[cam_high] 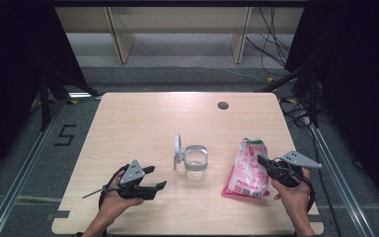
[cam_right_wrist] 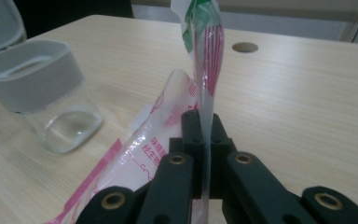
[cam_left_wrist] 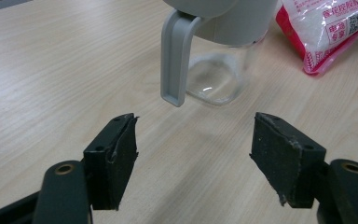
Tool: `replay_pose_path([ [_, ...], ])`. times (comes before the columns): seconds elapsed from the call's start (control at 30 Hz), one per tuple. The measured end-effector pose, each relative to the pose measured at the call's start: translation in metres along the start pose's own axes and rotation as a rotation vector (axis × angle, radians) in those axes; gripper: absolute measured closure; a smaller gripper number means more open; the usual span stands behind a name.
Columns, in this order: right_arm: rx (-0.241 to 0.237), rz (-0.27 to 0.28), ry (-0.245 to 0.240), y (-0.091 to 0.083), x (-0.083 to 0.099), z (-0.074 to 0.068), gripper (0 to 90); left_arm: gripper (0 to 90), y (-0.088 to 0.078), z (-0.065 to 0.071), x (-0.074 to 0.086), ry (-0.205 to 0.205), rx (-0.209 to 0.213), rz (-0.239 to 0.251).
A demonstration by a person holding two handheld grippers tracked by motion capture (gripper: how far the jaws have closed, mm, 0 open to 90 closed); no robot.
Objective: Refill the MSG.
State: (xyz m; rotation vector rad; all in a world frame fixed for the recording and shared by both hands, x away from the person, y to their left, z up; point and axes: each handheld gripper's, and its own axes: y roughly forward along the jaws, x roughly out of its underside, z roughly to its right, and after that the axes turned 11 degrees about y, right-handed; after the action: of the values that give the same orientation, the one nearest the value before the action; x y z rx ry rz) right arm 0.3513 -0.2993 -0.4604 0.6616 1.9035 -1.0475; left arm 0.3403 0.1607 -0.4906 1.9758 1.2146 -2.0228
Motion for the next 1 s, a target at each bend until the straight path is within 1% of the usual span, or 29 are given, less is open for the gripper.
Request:
replay_pose_path([
  [0.03, 0.0, 0.0, 0.0, 0.0, 0.0, 0.0, 90.0, 30.4, 0.0, 0.0, 0.0, 0.0, 0.0, 0.0],
  [0.07, -0.021, 0.006, -0.026, -0.002, -0.003, -0.005, 90.0, 30.4, 0.0, -0.001, -0.001, 0.024, 0.007, 0.002],
  [0.1, -0.025, 0.014, -0.05, -0.002, -0.005, -0.006, 90.0, 30.4, 0.0, 0.0, -0.001, 0.015, 0.006, 0.01],
  [0.13, -0.026, 0.005, -0.025, -0.004, -0.005, -0.01, 90.0, 30.5, -0.001, 0.001, -0.001, -0.004, 0.005, 0.004],
  [0.17, -0.026, 0.005, -0.025, -0.004, -0.005, -0.01, 90.0, 30.5, -0.001, 0.001, -0.001, -0.004, 0.005, 0.004],
  [0.2, -0.057, 0.022, -0.039, -0.005, -0.008, -0.014, 90.0, 30.5, -0.002, 0.001, -0.001, -0.001, 0.007, 0.006],
  [0.23, -0.063, 0.059, -0.089, -0.004, -0.009, -0.014, 90.0, 30.4, -0.002, 0.001, -0.001, -0.003, 0.013, 0.012],
  [0.27, -0.075, 0.052, -0.083, -0.006, -0.011, -0.018, 90.0, 30.4, -0.002, 0.0, -0.001, 0.012, 0.014, 0.013],
  [0.3, -0.077, 0.056, -0.109, -0.006, -0.013, -0.019, 90.0, 30.4, -0.002, 0.001, -0.001, 0.012, 0.014, 0.013],
  [0.33, -0.077, 0.056, -0.109, -0.006, -0.013, -0.019, 90.0, 30.5, -0.002, 0.001, -0.001, 0.012, 0.014, 0.013],
  [0.37, -0.078, 0.053, -0.094, -0.007, -0.013, -0.024, 90.0, 30.5, -0.002, 0.002, -0.001, -0.01, 0.013, 0.009],
  [0.4, -0.088, 0.065, -0.111, -0.007, -0.015, -0.027, 90.0, 30.5, -0.002, 0.003, -0.001, -0.002, 0.013, 0.008],
  [0.47, -0.088, 0.059, -0.116, -0.008, -0.016, -0.029, 90.0, 30.5, -0.002, 0.003, -0.001, 0.005, 0.017, 0.013],
  [0.5, -0.097, 0.065, -0.138, -0.008, -0.018, -0.032, 90.0, 30.5, -0.002, 0.003, -0.002, 0.016, 0.017, 0.014],
  [0.53, -0.101, 0.065, -0.13, -0.009, -0.018, -0.034, 90.0, 30.5, -0.002, 0.003, -0.002, 0.016, 0.017, 0.014],
  [0.57, -0.11, 0.074, -0.123, -0.008, -0.019, -0.037, 90.0, 30.5, -0.001, 0.005, -0.002, -0.004, 0.017, 0.012],
  [0.6, -0.111, 0.056, -0.123, -0.01, -0.021, -0.039, 90.0, 30.5, -0.001, 0.006, -0.002, -0.011, 0.021, 0.012],
  [0.63, -0.114, 0.058, -0.129, -0.011, -0.022, -0.041, 90.0, 30.5, -0.001, 0.006, -0.002, -0.011, 0.021, 0.012],
  [0.67, -0.122, 0.069, -0.154, -0.01, -0.024, -0.041, 90.0, 30.5, 0.0, 0.008, -0.001, -0.01, 0.017, 0.02],
  [0.7, -0.122, 0.069, -0.154, -0.01, -0.024, -0.041, 90.0, 30.5, 0.001, 0.008, -0.002, -0.01, 0.026, 0.017],
  [0.73, -0.131, 0.069, -0.156, -0.012, -0.025, -0.045, 90.0, 30.4, 0.002, 0.01, -0.002, -0.004, 0.035, 0.014],
  [0.77, -0.146, 0.083, -0.178, -0.011, -0.027, -0.046, 90.0, 30.4, 0.002, 0.011, -0.002, -0.001, 0.033, 0.011],
  [0.8, -0.146, 0.083, -0.178, -0.011, -0.027, -0.046, 90.0, 30.4, 0.002, 0.011, -0.002, -0.001, 0.033, 0.011],
  [0.83, -0.14, 0.089, -0.167, -0.013, -0.028, -0.051, 90.0, 30.4, 0.004, 0.014, -0.001, -0.003, 0.041, 0.012],
  [0.87, -0.135, 0.078, -0.165, -0.016, -0.028, -0.054, 90.0, 30.4, 0.004, 0.014, -0.001, 0.007, 0.044, 0.001],
  [0.9, -0.138, 0.087, -0.182, -0.016, -0.03, -0.055, 90.0, 30.4, 0.005, 0.015, -0.001, 0.009, 0.046, 0.006],
  [0.93, -0.129, 0.095, -0.166, -0.017, -0.03, -0.058, 90.0, 30.4, 0.005, 0.015, -0.002, 0.012, 0.048, -0.001],
  [0.97, -0.142, 0.097, -0.18, -0.017, -0.031, -0.058, 90.0, 30.4, 0.006, 0.016, -0.002, 0.006, 0.053, 0.006],
  [1.0, -0.137, 0.101, -0.186, -0.018, -0.032, -0.059, 90.0, 30.5, 0.007, 0.017, -0.002, 0.007, 0.054, 0.005],
])
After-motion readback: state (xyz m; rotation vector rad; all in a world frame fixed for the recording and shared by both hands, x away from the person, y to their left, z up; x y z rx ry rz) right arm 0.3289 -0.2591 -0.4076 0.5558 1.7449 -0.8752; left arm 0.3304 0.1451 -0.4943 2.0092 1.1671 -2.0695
